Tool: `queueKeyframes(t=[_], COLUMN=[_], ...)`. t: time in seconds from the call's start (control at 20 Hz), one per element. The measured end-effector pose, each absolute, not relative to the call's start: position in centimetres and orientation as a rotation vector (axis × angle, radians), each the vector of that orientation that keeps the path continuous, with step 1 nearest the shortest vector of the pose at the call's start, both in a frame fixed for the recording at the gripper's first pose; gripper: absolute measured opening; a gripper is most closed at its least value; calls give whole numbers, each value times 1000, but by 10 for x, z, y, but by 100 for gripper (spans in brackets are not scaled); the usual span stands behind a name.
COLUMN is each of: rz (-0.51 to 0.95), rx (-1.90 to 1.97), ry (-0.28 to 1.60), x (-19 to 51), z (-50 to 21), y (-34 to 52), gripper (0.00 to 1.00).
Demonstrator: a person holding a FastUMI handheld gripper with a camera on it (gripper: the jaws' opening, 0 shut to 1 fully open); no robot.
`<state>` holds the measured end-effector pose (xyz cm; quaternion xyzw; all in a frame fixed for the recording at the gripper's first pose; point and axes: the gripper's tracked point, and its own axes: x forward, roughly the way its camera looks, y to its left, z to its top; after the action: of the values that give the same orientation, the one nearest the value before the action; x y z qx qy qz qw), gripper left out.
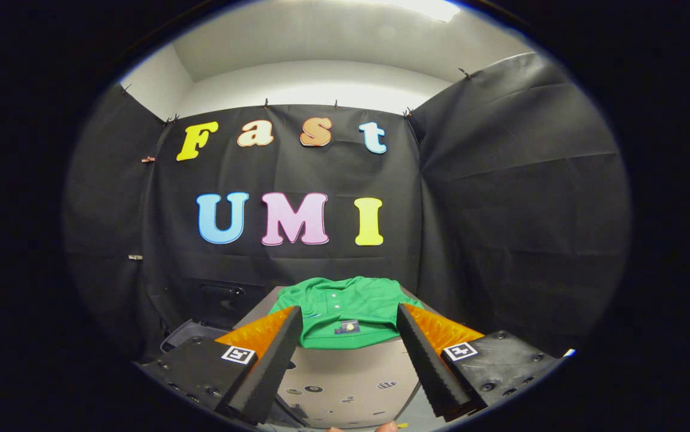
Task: Put the clothes into the washing machine and then close the washing machine lid.
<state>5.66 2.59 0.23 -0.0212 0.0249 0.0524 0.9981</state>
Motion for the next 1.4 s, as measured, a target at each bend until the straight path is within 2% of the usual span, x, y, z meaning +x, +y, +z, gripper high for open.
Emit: queueKeyframes(t=[0.5, 0.75, 1.05, 1.15, 1.25, 1.3, 1.4], rz=[185, 158, 95, 92, 113, 147, 175], rx=[-14, -15, -80, -110, -108, -110, -63], ry=[401, 620, 810, 912, 900, 883, 861], x=[197, 266, 312, 303, 306, 303, 304], z=[-39, -82, -136, -158, -156, -156, -154], y=[52, 61, 60, 59, 60, 66, 80], gripper=[98, 98, 99, 99, 100, 88, 53])
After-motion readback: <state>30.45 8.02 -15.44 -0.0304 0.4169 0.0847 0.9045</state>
